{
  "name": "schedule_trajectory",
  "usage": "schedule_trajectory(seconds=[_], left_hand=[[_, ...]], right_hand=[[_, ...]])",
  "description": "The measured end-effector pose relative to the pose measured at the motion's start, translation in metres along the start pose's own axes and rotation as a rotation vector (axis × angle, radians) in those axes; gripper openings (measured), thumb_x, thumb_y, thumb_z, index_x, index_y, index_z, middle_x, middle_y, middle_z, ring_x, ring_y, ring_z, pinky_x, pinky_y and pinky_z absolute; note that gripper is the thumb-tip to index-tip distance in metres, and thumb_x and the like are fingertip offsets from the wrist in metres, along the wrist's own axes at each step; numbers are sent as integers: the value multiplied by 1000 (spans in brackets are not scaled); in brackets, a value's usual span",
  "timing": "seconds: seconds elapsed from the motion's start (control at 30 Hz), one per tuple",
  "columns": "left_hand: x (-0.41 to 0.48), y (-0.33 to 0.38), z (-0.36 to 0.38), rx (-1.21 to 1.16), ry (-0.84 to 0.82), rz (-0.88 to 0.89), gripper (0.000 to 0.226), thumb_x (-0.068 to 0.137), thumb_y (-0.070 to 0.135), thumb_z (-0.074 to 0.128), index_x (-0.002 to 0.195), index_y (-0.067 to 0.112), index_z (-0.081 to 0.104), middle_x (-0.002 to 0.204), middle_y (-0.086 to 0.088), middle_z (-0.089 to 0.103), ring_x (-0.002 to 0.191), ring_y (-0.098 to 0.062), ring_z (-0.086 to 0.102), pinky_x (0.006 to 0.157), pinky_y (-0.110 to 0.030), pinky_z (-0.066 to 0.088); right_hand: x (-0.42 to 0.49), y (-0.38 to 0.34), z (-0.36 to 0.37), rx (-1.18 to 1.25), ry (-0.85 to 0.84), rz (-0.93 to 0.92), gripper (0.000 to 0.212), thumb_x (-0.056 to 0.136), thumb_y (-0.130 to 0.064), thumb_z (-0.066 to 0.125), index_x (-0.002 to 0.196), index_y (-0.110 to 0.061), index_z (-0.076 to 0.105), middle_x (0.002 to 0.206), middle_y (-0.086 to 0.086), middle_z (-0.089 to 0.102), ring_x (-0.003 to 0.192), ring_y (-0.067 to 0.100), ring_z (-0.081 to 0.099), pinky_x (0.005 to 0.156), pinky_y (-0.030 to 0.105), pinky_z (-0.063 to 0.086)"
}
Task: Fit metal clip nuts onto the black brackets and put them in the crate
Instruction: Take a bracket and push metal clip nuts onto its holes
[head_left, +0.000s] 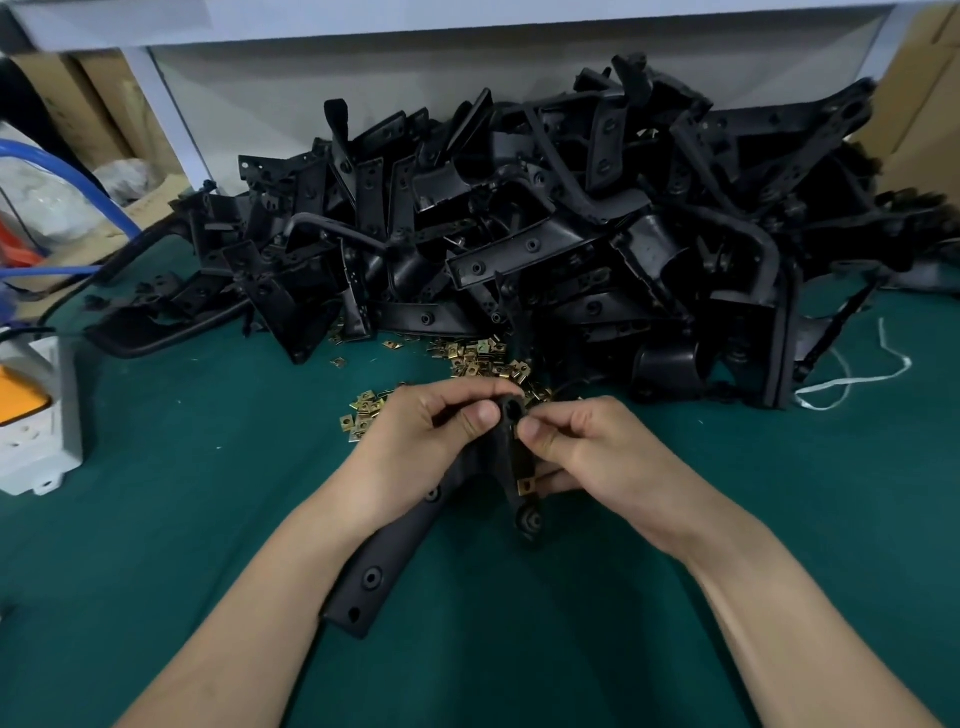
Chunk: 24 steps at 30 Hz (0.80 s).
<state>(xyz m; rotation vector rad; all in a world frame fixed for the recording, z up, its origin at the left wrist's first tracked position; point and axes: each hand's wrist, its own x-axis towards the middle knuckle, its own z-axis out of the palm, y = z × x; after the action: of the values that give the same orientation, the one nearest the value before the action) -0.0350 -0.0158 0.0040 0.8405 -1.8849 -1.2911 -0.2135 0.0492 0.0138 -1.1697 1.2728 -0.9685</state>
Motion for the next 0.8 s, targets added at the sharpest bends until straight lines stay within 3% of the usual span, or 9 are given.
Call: schedule_trajectory(seconds=[0.23, 0.33, 0.5, 0.6, 0.8], left_hand=[[1, 1, 1, -32, -16, 15, 24, 87, 30, 60, 108, 30, 71, 107, 19, 75, 107, 4, 66, 90, -8, 45], [1, 3, -1, -100, 14, 35, 23, 89, 29, 59, 108, 32, 73, 103, 16, 77, 103, 2, 69, 89, -10, 47], [2, 3, -6, -150, 87, 38, 23, 93, 36, 60, 109, 40, 75, 110, 11, 76, 109, -5, 68, 92, -17, 49], [1, 4, -8, -136, 121, 59, 24, 91, 43, 60, 111, 42, 74, 112, 11, 75, 110, -6, 68, 93, -17, 49], [1, 4, -8, -110, 161, 77, 23, 95, 32, 57, 110, 41, 73, 111, 12, 76, 108, -5, 69, 92, -15, 49]], right_hand=[[-4, -2, -10, -17, -95, -27, 23, 103, -18, 53, 104, -9, 75, 97, 9, 78, 91, 22, 76, 76, 25, 59], [-6, -3, -14, 107, -124, -39, 30, 104, -25, 50, 113, -6, 73, 104, 15, 76, 95, 29, 74, 78, 28, 59], [-5, -4, -8, 275, -2, -167, 26, 97, -32, 57, 113, -21, 75, 106, 10, 77, 93, 28, 76, 75, 27, 59], [-5, 2, 3, 226, 65, -233, 25, 96, -28, 65, 119, -23, 74, 108, 2, 77, 100, 19, 74, 80, 23, 58], [-3, 7, 17, 131, 173, -292, 31, 93, -14, 70, 122, -26, 72, 108, -8, 76, 104, 6, 70, 88, 13, 50]])
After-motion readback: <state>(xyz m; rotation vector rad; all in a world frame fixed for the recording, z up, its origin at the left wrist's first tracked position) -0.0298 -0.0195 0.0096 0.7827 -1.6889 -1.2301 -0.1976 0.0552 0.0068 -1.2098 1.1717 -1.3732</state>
